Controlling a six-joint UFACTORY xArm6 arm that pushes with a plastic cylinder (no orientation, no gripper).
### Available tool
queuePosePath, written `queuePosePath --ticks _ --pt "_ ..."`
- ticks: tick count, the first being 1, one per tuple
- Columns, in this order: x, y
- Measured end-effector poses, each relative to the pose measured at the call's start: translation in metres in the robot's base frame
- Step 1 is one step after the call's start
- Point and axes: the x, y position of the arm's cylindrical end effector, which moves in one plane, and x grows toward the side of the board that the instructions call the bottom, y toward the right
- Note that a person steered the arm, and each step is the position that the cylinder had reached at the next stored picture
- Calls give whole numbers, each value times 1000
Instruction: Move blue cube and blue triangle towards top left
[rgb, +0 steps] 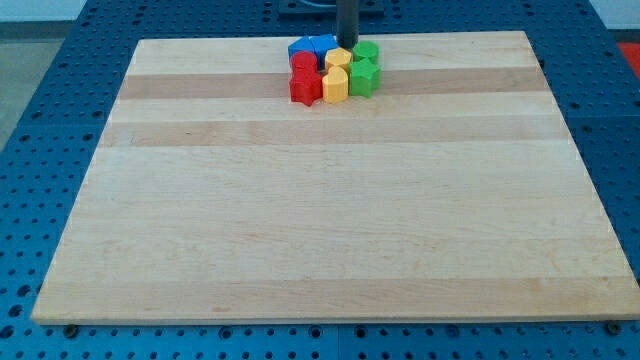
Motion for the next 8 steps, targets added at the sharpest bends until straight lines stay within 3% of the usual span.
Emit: queuePosePath --ticks 3,8 --pt "27 -8" --pt "16 -57"
